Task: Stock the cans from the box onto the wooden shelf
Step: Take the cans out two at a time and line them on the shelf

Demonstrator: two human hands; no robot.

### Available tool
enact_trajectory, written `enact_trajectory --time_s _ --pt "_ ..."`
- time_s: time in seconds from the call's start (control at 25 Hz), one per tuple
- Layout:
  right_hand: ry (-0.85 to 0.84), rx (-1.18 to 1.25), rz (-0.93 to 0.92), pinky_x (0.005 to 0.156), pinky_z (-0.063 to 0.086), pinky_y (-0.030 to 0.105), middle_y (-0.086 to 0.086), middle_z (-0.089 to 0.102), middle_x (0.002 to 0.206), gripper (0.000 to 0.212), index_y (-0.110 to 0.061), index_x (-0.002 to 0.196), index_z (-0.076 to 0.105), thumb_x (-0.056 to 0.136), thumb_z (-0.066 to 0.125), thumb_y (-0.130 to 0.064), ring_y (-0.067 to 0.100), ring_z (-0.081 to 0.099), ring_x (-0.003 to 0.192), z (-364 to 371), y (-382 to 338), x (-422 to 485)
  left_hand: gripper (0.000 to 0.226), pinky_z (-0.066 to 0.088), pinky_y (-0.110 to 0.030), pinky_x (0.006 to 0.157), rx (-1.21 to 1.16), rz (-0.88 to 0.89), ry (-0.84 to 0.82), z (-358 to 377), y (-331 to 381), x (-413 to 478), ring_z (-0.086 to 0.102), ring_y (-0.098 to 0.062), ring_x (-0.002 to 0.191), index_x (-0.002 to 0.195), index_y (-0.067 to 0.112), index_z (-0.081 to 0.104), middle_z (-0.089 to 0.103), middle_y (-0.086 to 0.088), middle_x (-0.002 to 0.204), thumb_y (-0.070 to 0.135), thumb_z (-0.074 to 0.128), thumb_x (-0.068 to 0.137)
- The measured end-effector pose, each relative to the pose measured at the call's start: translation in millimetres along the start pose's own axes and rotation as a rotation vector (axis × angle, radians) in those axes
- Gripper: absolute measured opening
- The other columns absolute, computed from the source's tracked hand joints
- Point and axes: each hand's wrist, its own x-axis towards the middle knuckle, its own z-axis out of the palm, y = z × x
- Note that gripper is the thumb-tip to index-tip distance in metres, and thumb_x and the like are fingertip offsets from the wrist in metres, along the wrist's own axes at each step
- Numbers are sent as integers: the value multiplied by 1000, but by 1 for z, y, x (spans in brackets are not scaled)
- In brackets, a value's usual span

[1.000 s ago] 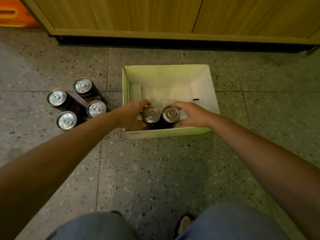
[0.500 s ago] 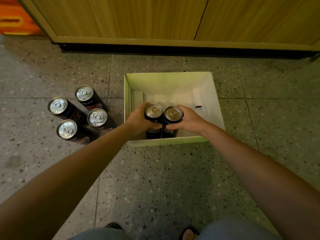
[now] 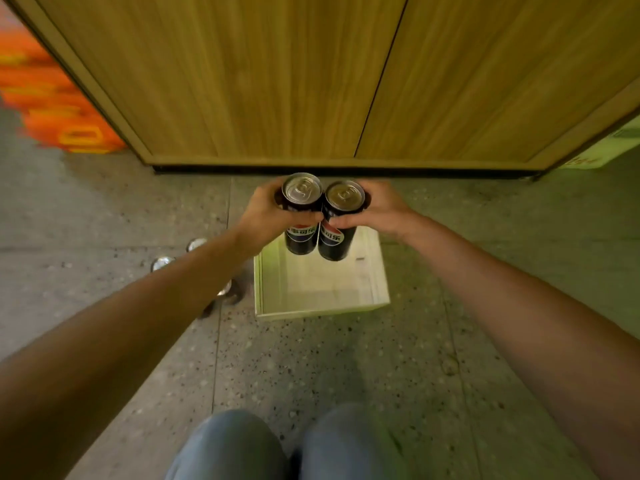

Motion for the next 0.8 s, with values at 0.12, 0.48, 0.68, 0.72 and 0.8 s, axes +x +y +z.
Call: enact_trajectory --time_s 0.12,0.48,0.68,0.72,0.8 --pt "-14 -17 -7 93 45 32 -3 63 109 59 -15 117 57 62 80 -13 15 57 105 -50 -105 -47 53 48 -8 70 1 24 -4 -15 120 -34 63 6 82 114 13 58 64 13 93 -1 76 66" --pt "63 66 -120 87 43 24 -6 60 105 52 -16 118 56 69 75 -10 10 55 100 -165 -408 -205 58 42 -20 78 -19 150 51 -60 455 -138 55 -4 88 117 17 54 58 12 96 9 79 66" --pt "159 139 -157 91 39 26 -9 58 102 48 -17 115 53 72 71 -7 8 51 98 -204 -532 -269 50 41 -14 67 -10 240 64 -84 594 -178 58 -1 84 106 22 56 60 16 90 11 80 64" --pt "185 142 -172 92 39 28 -7 59 106 48 -17 115 53 72 72 -8 10 51 100 -211 -551 -277 54 43 -16 69 -10 263 71 -88 618 -184 60 -7 88 111 19 56 62 13 94 12 80 64" --pt "247 136 -216 95 40 30 -1 61 118 51 -18 115 55 69 75 -15 14 53 108 -223 -586 -287 59 46 -22 76 -6 296 94 -94 659 -193 60 -12 92 117 14 55 64 7 99 12 81 64"
